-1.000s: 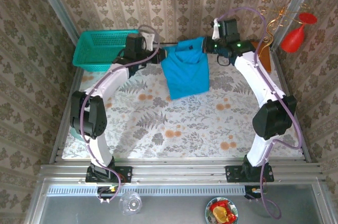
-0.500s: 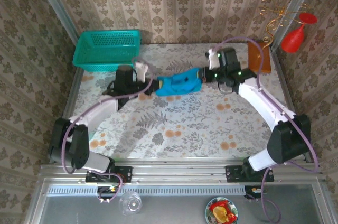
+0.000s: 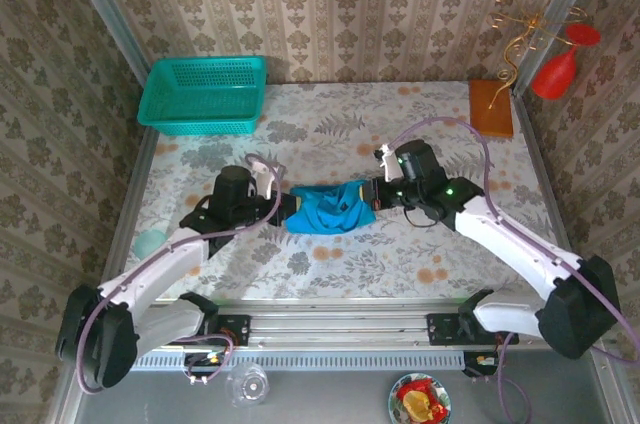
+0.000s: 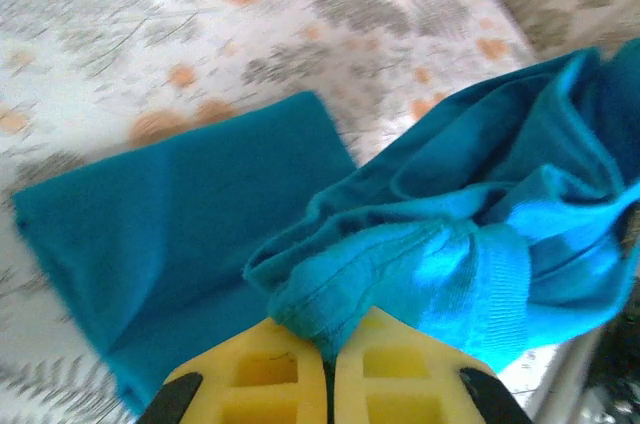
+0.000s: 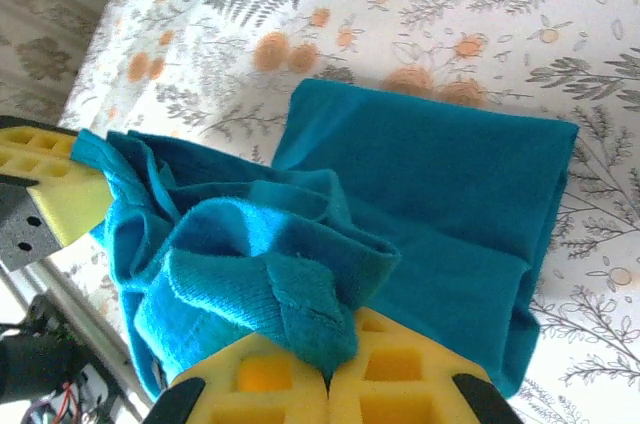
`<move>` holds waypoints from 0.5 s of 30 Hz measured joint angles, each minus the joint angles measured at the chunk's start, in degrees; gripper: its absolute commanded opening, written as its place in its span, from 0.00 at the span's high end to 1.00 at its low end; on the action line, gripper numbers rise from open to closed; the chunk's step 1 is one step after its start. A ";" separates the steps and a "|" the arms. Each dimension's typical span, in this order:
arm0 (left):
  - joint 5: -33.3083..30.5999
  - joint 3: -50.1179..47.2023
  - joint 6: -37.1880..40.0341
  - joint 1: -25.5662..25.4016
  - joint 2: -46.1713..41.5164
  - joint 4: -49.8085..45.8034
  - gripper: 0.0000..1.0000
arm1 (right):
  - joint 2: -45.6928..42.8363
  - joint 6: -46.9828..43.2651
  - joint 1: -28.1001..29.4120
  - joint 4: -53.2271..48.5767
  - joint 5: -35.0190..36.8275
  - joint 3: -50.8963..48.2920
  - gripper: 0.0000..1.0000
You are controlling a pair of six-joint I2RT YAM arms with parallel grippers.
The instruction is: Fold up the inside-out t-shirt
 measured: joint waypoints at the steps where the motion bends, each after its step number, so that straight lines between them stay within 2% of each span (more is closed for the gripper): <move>1: -1.11 1.42 -0.02 0.74 1.73 -1.57 1.00 | 2.05 0.17 0.00 -0.61 0.90 1.70 1.00; 9: -2.95 14.73 0.24 6.51 18.97 -6.56 1.00 | 19.54 1.99 -3.08 -2.93 3.91 14.53 1.00; 15: -0.33 24.17 0.46 8.83 33.51 -9.70 1.00 | 29.97 3.21 -6.82 -4.44 3.15 19.15 1.00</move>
